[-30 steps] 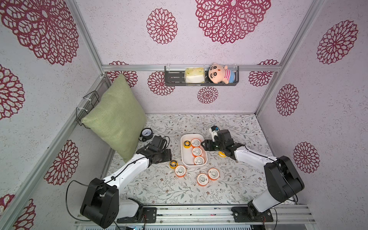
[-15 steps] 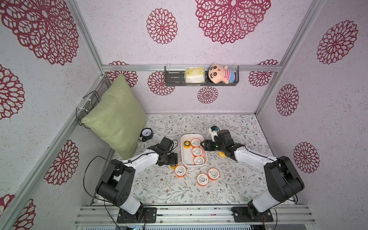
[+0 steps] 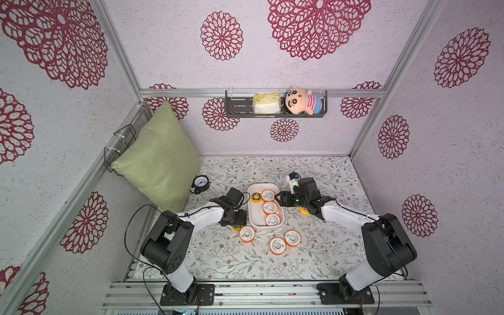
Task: Put the sealing tape into the storage box
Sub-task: Pick up the sealing tape at the center of the board.
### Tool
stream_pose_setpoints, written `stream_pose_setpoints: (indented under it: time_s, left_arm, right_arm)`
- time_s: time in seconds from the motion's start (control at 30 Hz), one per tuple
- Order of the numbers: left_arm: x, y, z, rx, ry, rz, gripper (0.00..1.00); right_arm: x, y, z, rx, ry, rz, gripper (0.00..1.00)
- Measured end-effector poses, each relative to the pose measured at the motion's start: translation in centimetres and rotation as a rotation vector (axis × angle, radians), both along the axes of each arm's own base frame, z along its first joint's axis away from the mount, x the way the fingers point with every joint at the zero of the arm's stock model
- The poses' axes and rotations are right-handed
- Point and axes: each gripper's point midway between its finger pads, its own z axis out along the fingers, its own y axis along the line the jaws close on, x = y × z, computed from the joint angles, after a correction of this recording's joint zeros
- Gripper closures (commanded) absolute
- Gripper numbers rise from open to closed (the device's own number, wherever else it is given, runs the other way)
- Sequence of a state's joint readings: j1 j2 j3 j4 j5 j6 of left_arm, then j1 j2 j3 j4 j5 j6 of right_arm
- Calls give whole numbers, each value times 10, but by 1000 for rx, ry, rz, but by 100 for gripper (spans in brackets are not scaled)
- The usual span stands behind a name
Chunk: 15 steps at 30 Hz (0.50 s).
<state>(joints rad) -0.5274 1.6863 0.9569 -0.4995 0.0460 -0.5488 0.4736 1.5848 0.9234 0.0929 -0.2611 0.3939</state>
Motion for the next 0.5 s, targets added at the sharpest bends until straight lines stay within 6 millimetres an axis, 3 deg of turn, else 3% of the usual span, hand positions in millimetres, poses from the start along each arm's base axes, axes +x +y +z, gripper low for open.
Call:
stream_pose_setpoints:
  time_s: [0.5]
  left_arm:
    - [0, 21, -6, 146, -13, 28, 36]
  right_arm:
    - [-1, 1, -3, 0, 9, 5, 33]
